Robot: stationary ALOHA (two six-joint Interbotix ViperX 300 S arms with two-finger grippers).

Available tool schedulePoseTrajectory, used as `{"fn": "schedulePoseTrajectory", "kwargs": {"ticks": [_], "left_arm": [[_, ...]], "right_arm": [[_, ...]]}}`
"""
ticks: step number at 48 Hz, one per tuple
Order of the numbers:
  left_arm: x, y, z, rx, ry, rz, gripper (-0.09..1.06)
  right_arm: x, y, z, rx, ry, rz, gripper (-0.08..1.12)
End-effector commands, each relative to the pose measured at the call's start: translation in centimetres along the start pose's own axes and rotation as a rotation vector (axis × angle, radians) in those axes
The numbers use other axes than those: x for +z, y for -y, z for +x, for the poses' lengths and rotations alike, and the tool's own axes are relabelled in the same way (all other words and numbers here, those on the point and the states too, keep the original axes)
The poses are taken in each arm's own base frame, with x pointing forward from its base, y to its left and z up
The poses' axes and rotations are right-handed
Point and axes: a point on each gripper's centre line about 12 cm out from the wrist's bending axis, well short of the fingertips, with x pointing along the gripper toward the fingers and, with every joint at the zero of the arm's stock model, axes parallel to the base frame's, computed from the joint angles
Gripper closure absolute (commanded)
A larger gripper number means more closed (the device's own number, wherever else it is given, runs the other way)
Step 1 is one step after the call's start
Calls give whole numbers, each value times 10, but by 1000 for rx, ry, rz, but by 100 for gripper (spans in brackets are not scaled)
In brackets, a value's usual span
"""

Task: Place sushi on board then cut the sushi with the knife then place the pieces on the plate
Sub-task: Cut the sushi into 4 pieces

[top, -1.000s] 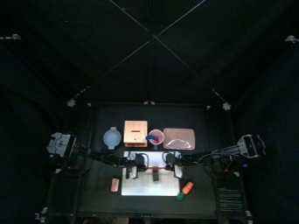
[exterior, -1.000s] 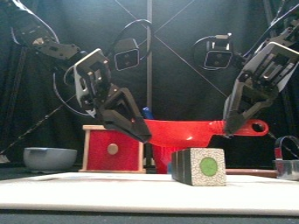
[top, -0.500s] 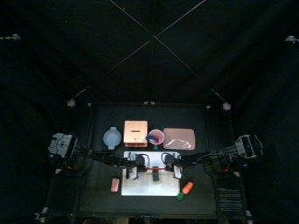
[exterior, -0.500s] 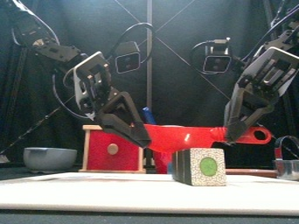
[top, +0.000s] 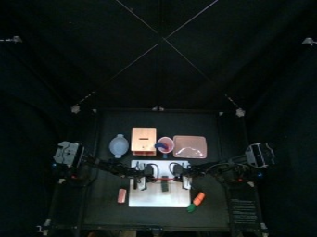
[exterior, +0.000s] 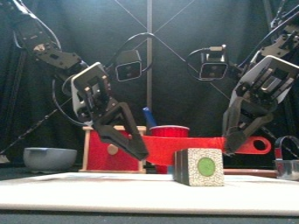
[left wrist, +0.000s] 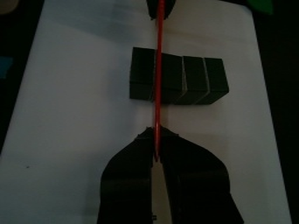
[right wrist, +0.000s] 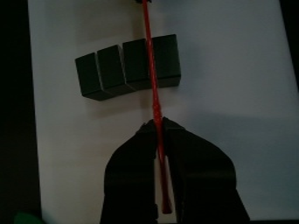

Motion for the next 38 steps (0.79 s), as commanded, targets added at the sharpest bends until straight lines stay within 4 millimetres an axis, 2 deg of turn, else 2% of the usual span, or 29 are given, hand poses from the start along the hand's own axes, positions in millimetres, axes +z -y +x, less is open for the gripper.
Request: {"fn": "schedulePoseTrajectory", "kwargs": {"ticks": [1,8,25,38], "left_arm": [[2,-1,2,2,-13,0,53],[4,-7,3,12,-23,-7,54],[16,-34,0,52,-2,25,54],[21,-37,-4,55,-3,37,54]], "right_arm": [[0,-2,2,5,-20,3,76],[0,0,2,3,-33,-3,76],[11,32,-8,-61,-19,-16,76],[19,31,-17,-53,-18,-17,76]]}}
